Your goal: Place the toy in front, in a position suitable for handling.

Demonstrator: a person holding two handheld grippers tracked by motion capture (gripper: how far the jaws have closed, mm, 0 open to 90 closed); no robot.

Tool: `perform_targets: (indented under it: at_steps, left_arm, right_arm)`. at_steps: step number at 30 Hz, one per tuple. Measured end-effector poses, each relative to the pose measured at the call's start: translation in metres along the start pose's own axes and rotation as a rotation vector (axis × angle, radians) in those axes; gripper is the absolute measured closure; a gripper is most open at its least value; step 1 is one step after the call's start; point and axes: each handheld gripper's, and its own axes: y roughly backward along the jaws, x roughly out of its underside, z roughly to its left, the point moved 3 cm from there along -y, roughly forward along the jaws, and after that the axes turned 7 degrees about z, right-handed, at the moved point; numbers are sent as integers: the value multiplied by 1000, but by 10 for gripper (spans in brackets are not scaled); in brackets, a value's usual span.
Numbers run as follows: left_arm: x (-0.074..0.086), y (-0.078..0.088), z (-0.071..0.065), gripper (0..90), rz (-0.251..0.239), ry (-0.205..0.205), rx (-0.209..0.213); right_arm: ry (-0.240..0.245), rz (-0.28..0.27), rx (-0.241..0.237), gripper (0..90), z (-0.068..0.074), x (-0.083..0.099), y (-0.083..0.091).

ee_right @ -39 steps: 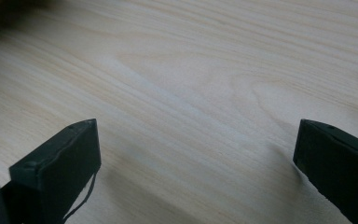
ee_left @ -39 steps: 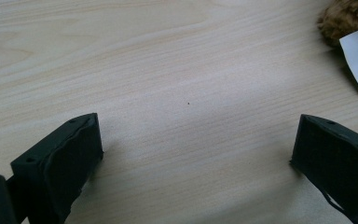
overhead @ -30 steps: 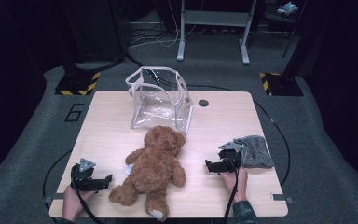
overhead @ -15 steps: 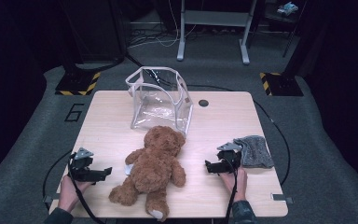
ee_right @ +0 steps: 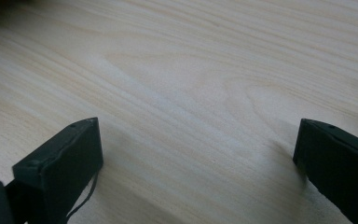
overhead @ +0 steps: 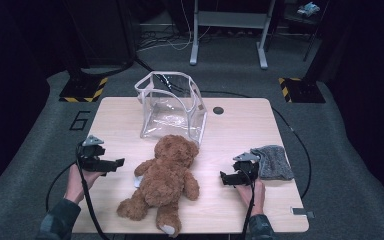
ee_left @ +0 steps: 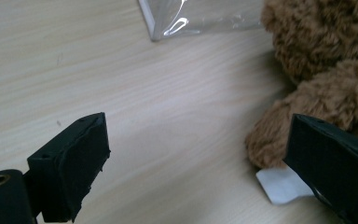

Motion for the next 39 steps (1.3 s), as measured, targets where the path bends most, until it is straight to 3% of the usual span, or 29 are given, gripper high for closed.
perform_targets:
  at_steps: [3, 5, 16, 28, 32, 33, 37, 39]
  left_arm:
    - [-20, -4, 5, 70, -28, 37, 32]
    - [-30, -6, 6, 76, -35, 34, 40]
    - [-95, -17, 7, 95, -54, -12, 65]
    - [-147, -40, 1, 130, -46, -50, 90]
    - [-157, -46, 2, 145, -23, -77, 77]
    - [-163, -50, 2, 156, -44, -52, 60]
    - [-172, -55, 6, 229, -60, -39, 47]
    - [-177, -61, 10, 271, -68, -32, 18]
  right_arm:
    - [1, 0, -1, 7, 0, 0, 0]
    - [4, 1, -3, 8, 0, 0, 0]
    - [1, 0, -9, 11, 0, 0, 0]
    - [1, -1, -9, 12, 0, 0, 0]
    - [2, -2, -10, 12, 0, 0, 0]
    - [2, -1, -10, 13, 0, 0, 0]
    - [2, -2, -10, 16, 0, 0, 0]
    - [2, -2, -11, 16, 0, 0, 0]
